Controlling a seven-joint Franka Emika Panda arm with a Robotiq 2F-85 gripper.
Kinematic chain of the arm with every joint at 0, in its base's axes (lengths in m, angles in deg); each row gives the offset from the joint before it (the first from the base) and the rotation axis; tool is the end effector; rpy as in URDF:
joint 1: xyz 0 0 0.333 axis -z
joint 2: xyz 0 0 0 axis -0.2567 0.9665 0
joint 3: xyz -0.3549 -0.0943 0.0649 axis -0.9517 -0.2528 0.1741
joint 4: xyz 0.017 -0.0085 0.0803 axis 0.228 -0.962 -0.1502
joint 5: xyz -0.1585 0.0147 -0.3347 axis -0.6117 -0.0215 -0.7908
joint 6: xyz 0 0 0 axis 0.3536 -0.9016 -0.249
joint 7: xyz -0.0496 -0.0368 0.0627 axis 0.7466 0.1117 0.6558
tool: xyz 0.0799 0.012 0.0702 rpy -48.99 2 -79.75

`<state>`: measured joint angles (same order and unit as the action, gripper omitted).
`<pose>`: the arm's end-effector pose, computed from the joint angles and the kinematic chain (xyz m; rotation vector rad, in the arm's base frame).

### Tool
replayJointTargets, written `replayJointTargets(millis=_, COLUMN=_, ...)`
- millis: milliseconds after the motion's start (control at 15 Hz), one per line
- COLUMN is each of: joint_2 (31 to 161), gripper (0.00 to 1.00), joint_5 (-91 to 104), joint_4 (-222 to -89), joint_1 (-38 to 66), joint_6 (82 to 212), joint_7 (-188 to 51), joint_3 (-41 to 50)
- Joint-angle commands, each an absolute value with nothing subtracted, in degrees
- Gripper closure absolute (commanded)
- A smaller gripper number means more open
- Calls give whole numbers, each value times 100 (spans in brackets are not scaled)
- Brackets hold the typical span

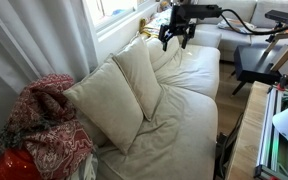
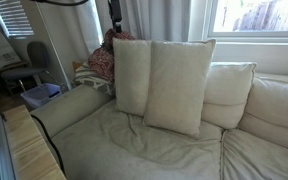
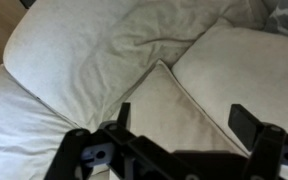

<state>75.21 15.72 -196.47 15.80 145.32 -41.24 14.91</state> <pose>0.4800 0.0465 0.4519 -2.9387 0.8099 -0.0857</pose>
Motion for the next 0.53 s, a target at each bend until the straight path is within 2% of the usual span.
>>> replayJointTargets(millis=0, joint_2=8452, gripper=0, joint_5=1711, joint_4=-18921, joint_1=1521, joint_6=15157, joint_7=-3275, joint_3=1341)
replayJointTargets(millis=467, joint_2=9776, gripper=0, joint_5=2041, joint_4=-17799, joint_1=1338, joint_6=16288, joint_7=-2389, joint_3=1051)
